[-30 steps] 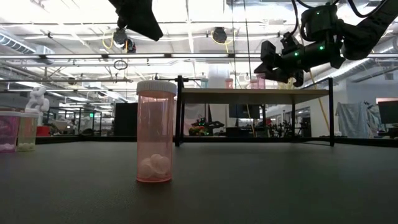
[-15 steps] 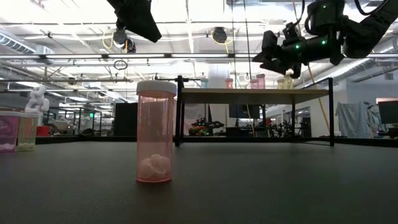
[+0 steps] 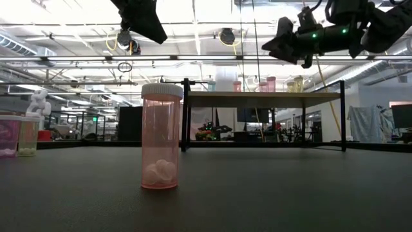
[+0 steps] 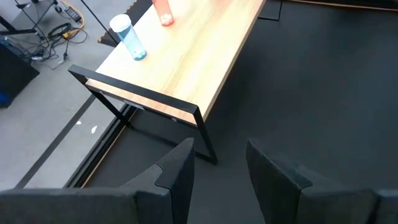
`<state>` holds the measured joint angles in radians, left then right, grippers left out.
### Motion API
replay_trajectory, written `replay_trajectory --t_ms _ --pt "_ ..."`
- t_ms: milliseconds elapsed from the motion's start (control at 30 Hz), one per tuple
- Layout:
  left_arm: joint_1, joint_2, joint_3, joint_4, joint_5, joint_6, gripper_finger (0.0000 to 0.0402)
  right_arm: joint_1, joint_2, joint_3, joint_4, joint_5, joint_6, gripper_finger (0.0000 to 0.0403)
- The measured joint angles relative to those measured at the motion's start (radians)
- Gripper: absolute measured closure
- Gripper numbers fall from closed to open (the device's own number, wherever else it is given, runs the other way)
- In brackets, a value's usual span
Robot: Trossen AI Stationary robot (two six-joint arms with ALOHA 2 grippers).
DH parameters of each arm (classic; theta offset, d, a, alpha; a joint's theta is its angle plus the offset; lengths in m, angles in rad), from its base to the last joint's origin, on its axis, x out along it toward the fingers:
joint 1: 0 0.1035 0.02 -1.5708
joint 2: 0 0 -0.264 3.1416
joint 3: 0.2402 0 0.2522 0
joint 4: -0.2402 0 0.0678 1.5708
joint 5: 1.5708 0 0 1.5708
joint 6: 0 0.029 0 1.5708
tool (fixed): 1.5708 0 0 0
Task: Pick and place medicine bottles onto shelf by color
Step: Put the left orange pill bottle on the shelf aligned with the other orange pill bottle
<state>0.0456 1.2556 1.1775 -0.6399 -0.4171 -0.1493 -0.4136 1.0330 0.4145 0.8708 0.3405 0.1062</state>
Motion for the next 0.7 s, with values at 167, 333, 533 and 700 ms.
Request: replay_trajectory --t_ms 167,333,533,700 --pt "0.000 0.000 0.000 0.000 0.000 -0.002 0.0254 0.004 -0.049 0.000 0.000 0.022 -0.021 0.0211" --pt "0.000 0.000 0.000 0.000 0.000 -0.003 0.0254 0.004 -0.127 0.002 -0.003 0.024 -0.023 0.0211" --pt "0.000 0.000 0.000 0.000 0.000 -0.003 0.0254 0.025 -0.226 0.113 -0.182 0.027 -0.120 0.0211" --pt "0.000 0.000 0.000 0.000 0.001 0.010 0.0254 0.049 -0.239 0.321 -0.523 0.029 -0.178 0.0211"
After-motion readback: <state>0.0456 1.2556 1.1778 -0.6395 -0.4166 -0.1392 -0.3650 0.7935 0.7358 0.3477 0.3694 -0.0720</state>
